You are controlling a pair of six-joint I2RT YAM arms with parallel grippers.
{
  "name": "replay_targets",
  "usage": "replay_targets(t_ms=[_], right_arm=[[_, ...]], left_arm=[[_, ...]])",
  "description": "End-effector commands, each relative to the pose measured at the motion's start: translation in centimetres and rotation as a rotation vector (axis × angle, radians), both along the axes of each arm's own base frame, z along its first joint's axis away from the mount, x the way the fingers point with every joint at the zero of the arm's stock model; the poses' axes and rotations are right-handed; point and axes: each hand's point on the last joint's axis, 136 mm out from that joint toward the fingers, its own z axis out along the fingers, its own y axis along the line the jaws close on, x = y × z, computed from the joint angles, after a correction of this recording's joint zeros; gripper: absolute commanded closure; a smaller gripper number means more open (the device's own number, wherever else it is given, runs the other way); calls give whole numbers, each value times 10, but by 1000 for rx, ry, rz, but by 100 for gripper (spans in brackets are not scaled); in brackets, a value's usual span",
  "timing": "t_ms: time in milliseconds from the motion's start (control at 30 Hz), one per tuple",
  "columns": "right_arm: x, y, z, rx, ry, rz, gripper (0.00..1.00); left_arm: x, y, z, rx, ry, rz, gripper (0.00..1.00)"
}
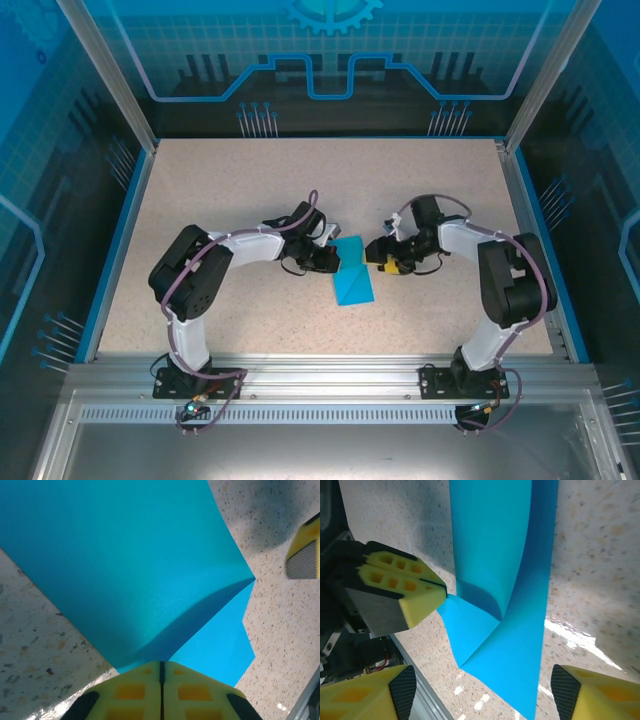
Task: Fold a paper plane with a square sheet of paper (fold left side to right side)
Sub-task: Turn over the paper at the center of the table.
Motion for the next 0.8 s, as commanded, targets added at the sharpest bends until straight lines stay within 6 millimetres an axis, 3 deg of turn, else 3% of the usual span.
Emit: replay_targets(t_ms=[0,200,333,433,600,767], right_arm=[[5,19,4,31,3,32,26],[5,41,-10,21,47,73,42],[6,50,-10,34,54,84,69],[9,47,-5,30,27,77,88],[22,35,31,99,-91,44,99],[41,22,100,219,-317,30,100]], left_arm=[[-1,6,8,9,-30,-7,92],[-1,5,8,10,-35,-5,91],[1,7,12,11,-51,7,88],[6,13,25,-6,-81,39,77],[17,31,70,-71,-168,118,39],[25,53,134,-151,-301,221,13]])
